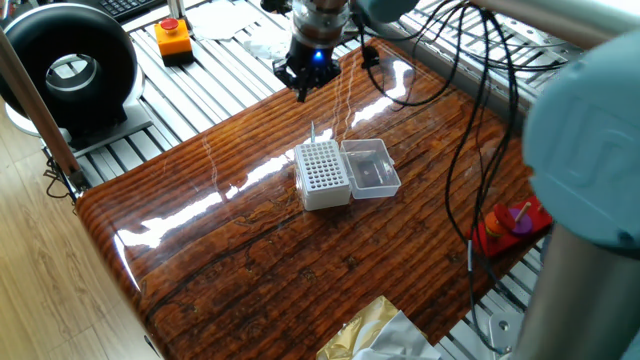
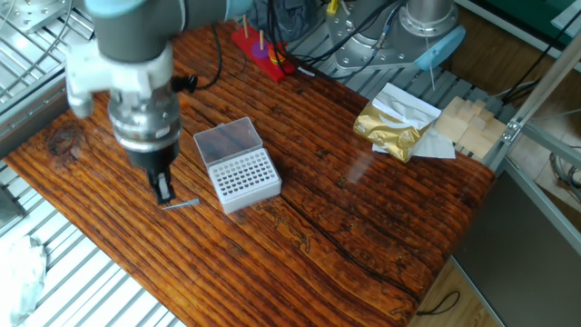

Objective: Insert a medium pipette tip into the holder for medium pipette tips

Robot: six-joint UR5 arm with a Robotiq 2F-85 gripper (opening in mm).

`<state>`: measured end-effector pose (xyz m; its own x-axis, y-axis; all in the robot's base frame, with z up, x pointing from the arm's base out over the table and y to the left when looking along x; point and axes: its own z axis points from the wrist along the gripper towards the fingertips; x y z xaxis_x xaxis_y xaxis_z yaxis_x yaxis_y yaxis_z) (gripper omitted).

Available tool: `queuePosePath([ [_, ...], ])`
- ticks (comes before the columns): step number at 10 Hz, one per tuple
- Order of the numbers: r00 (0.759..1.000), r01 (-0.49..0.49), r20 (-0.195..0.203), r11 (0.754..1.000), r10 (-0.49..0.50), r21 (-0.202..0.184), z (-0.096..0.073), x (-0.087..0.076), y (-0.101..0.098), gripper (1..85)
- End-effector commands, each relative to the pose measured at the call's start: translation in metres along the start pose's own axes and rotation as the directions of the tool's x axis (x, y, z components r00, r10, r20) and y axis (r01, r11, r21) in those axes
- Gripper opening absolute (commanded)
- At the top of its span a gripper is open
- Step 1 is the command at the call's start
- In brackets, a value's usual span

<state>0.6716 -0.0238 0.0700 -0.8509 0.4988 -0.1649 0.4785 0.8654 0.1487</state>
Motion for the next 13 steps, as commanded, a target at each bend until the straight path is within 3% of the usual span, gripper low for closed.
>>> queuePosePath([
  [1, 1.000, -0.010, 0.005, 1.000, 0.010, -0.012, 0.029, -0.013, 0.002, 1.0],
  [4, 1.000, -0.016, -0.008, 1.000, 0.016, -0.026, 0.036, -0.009, -0.002, 1.0],
  [6, 1.000, -0.010, 0.023, 0.999, 0.011, -0.040, 0.039, -0.016, -0.005, 1.0],
  [8, 0.991, -0.106, 0.067, 0.990, 0.112, -0.089, 0.039, -0.035, 0.002, 1.0],
  [9, 0.979, -0.185, 0.063, 0.976, 0.194, -0.114, 0.043, -0.040, 0.008, 1.0],
  [13, 0.979, -0.197, 0.034, 0.977, 0.200, -0.085, 0.049, -0.039, -0.010, 1.0],
])
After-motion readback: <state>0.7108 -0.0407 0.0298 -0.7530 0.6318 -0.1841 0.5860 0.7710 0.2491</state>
